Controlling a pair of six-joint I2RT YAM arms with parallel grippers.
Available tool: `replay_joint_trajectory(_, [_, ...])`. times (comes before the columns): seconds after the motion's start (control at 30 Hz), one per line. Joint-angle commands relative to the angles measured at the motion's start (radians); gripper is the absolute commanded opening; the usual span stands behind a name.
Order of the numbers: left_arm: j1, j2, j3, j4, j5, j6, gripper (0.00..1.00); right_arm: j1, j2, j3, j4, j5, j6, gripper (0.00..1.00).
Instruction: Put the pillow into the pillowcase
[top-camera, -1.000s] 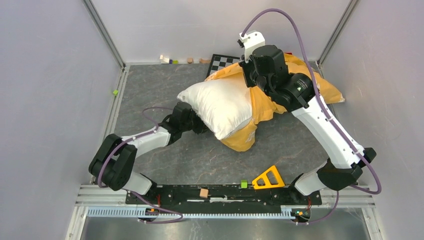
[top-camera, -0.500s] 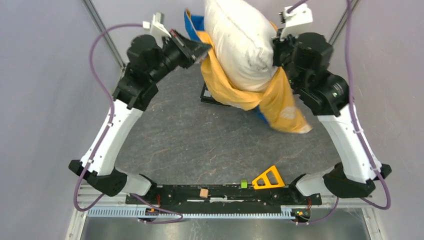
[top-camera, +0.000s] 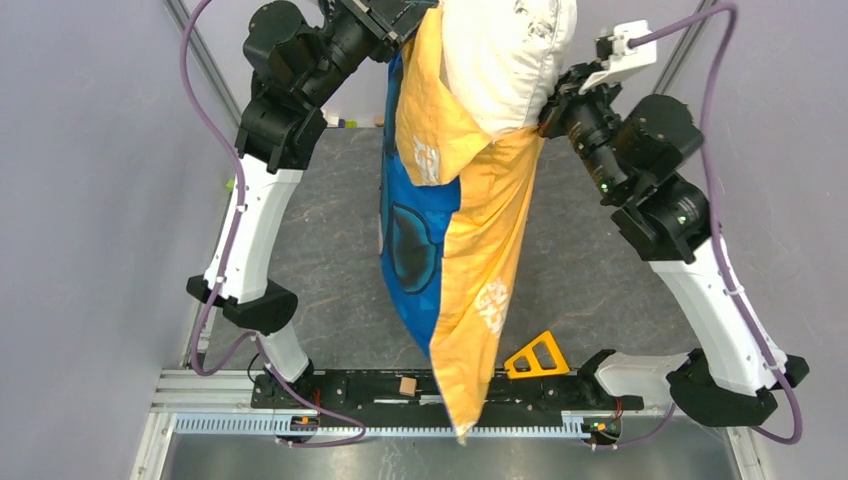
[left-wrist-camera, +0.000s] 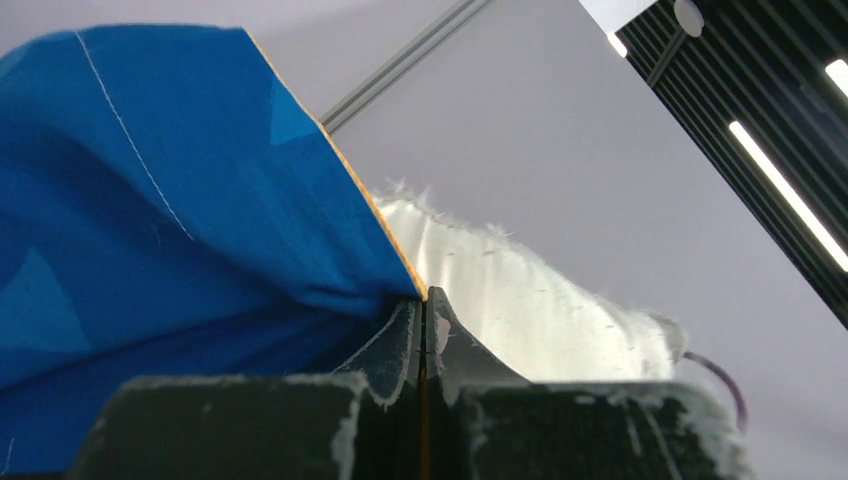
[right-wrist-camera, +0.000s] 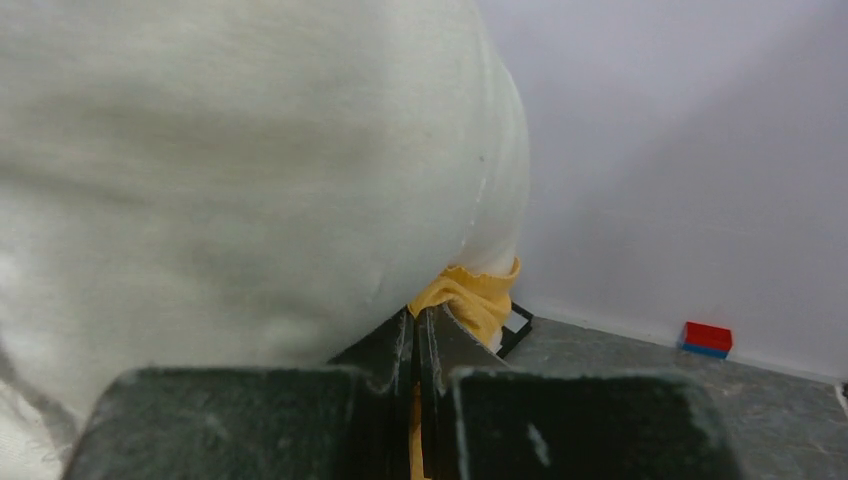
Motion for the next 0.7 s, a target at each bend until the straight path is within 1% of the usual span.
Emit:
replay_joint_trajectory(0.0, [-0.009,-0.015,0.134,0.249,-0.017,-0.101,0.03,0.005,0.017,-0.09,0.146,-0.098,0.066,0.0])
replay_joint_trajectory(0.03, [-0.009,-0.025,0.131,0.251,-0.036,-0.102,0.03,0.006,0.01,-0.102,0.148,-0.071,0.059,0.0])
replay_joint_trajectory(0.1, [-0.01,-0.05,0.094,0.267,-0.042,-0.118,0.03,0.0,0.016,-0.065,0.118,0.022,0.033,0.0])
replay_joint_trajectory(0.2, [-0.018,-0.075,0.007,0.261,0.038,-0.172,0.03,-0.028,0.063,0.092,0.067,0.145,-0.013,0.0])
replay_joint_trajectory(0.3, [-0.079,-0.136,-0.137,0.227,0.092,-0.154,0.03,-0.053,0.116,0.234,0.086,0.185,-0.068,0.0])
replay_joint_trajectory(0.33, [-0.099,-0.165,-0.195,0.227,0.091,-0.13,0.03,-0.056,0.131,0.268,0.094,0.188,-0.08,0.0])
replay_joint_trajectory(0.4, [-0.113,-0.205,-0.25,0.218,0.079,-0.1,0.03,-0.057,0.152,0.3,0.106,0.171,-0.082,0.0])
replay_joint_trajectory(0.47, [-0.103,-0.212,-0.202,0.164,0.015,-0.038,0.03,-0.056,0.135,0.255,0.121,0.094,-0.055,0.0])
replay_joint_trajectory(0.57, [-0.062,-0.153,0.018,0.075,-0.09,0.04,0.03,-0.056,0.056,0.089,0.178,-0.01,-0.007,0.0])
replay_joint_trajectory(0.6, [-0.046,-0.133,0.068,0.076,-0.137,0.051,0.02,-0.056,0.03,0.032,0.195,-0.021,0.001,0.0])
replay_joint_trajectory(0.67, [-0.006,-0.12,0.074,0.167,-0.171,-0.009,0.03,-0.057,-0.006,-0.039,0.204,-0.019,-0.001,0.0])
